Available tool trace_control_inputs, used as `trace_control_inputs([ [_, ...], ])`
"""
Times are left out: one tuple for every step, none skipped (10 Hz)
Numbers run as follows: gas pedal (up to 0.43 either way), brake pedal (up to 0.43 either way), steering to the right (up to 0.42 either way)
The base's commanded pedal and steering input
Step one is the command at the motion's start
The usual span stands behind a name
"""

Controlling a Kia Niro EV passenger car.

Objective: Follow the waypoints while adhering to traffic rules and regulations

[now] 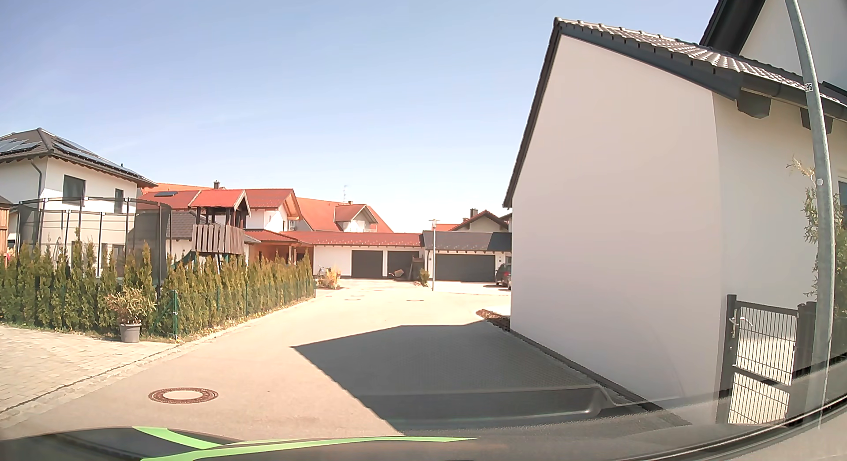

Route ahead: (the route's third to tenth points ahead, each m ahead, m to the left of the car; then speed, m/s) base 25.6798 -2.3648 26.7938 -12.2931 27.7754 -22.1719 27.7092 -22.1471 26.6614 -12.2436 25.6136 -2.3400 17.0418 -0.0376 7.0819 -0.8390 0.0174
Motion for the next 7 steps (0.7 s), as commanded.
trace_control_inputs([
  [0.000,0.421,-0.042],
  [0.000,0.409,-0.042],
  [0.000,0.409,-0.042],
  [0.000,0.433,-0.041],
  [0.000,0.457,-0.042],
  [0.000,0.463,-0.042],
  [0.000,0.463,-0.042],
])
